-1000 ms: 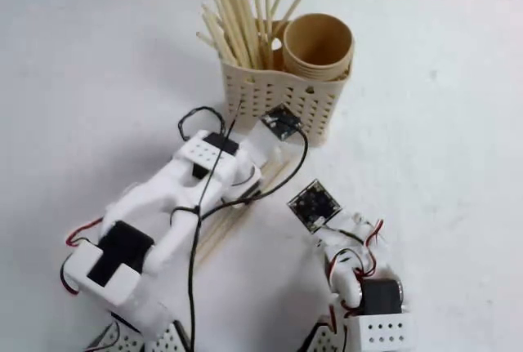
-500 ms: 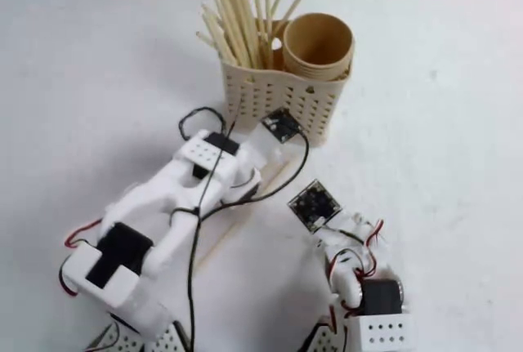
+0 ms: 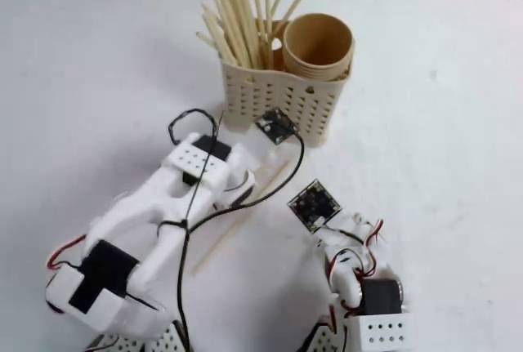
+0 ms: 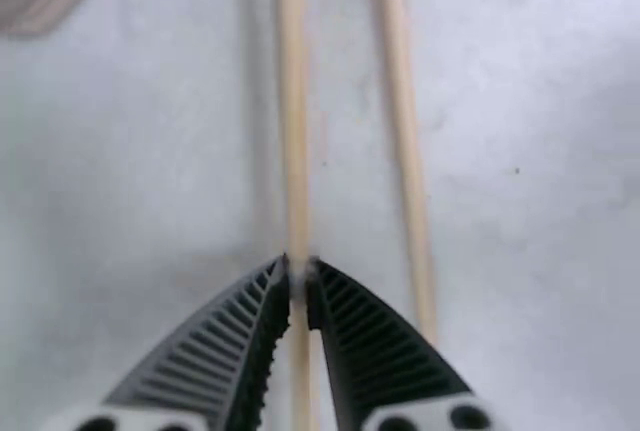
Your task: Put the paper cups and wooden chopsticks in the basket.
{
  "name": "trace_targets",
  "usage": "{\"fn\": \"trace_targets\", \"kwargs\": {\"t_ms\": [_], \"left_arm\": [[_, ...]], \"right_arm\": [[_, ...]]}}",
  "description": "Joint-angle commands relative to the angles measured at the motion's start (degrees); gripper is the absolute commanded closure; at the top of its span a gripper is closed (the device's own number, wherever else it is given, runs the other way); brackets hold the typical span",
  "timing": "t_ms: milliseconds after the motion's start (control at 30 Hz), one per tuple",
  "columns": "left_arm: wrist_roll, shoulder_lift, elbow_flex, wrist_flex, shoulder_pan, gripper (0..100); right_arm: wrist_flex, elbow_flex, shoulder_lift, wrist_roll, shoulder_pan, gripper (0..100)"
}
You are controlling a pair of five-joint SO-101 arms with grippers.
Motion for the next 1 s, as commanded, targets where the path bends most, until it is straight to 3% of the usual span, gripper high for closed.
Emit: {"fn": "trace_targets", "kwargs": {"t_ms": [0,300,533,967], "left_arm": [[0.79,-3.03,-1.49,-1.49,-4.0,92],[0.7,-2.86,-0.79,-3.78,-6.64,89],[0.7,-2.86,3.87,-10.9,-6.2,89],[0.79,1.36,3.08,-10.55,-6.11,88]], "right_arm": [[0.4,0.53,-0.22,0.26,-0.04,97.9],[0.4,0.53,-0.22,0.26,-0.13,97.9],[0.4,0.53,-0.22,0.26,-0.04,97.9],[0.4,0.53,-0.22,0.26,-0.04,97.9]]}}
